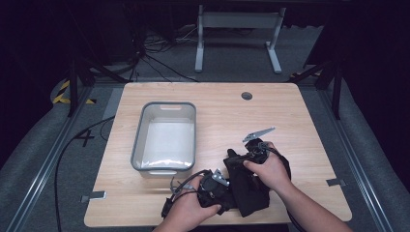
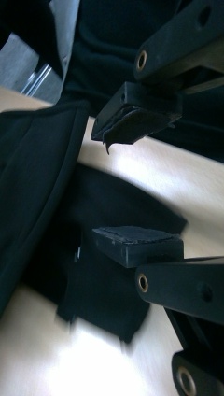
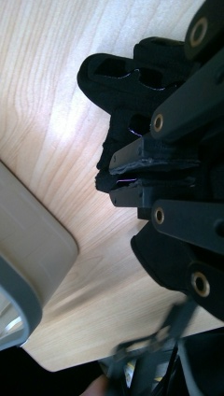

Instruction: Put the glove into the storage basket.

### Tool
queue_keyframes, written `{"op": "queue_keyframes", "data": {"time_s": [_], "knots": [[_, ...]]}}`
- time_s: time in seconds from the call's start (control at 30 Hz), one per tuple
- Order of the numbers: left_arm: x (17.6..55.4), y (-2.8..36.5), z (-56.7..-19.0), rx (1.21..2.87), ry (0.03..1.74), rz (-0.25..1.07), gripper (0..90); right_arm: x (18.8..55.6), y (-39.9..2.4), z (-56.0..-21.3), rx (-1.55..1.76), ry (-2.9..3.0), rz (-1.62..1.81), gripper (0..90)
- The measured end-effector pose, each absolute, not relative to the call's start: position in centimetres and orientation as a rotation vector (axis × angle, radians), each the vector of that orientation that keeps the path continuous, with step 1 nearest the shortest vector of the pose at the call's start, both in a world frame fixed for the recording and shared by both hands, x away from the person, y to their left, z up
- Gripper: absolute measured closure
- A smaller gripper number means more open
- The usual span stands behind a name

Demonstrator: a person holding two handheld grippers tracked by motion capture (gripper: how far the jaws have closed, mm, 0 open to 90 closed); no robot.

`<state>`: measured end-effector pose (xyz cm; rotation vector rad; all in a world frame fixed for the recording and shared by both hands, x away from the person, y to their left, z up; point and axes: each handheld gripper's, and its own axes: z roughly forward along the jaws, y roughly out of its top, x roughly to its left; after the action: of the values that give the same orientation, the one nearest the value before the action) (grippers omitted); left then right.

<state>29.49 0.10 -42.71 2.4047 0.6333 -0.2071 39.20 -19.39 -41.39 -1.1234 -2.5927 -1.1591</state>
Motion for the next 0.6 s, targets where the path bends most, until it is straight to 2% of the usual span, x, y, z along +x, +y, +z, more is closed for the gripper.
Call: {"op": "queue_keyframes", "data": {"time_s": [0.13,0.6], "knots": [[28.9,-1.1,-43.4,2.406,0.599,-0.280,47.3,39.2,-19.5,-40.9,-1.125,-2.589,-1.187,82.9],[28.6,-2.4,-43.3,2.391,0.560,-0.330,43.1,39.0,-19.8,-40.9,-1.140,-2.598,-1.223,82.9]]}}
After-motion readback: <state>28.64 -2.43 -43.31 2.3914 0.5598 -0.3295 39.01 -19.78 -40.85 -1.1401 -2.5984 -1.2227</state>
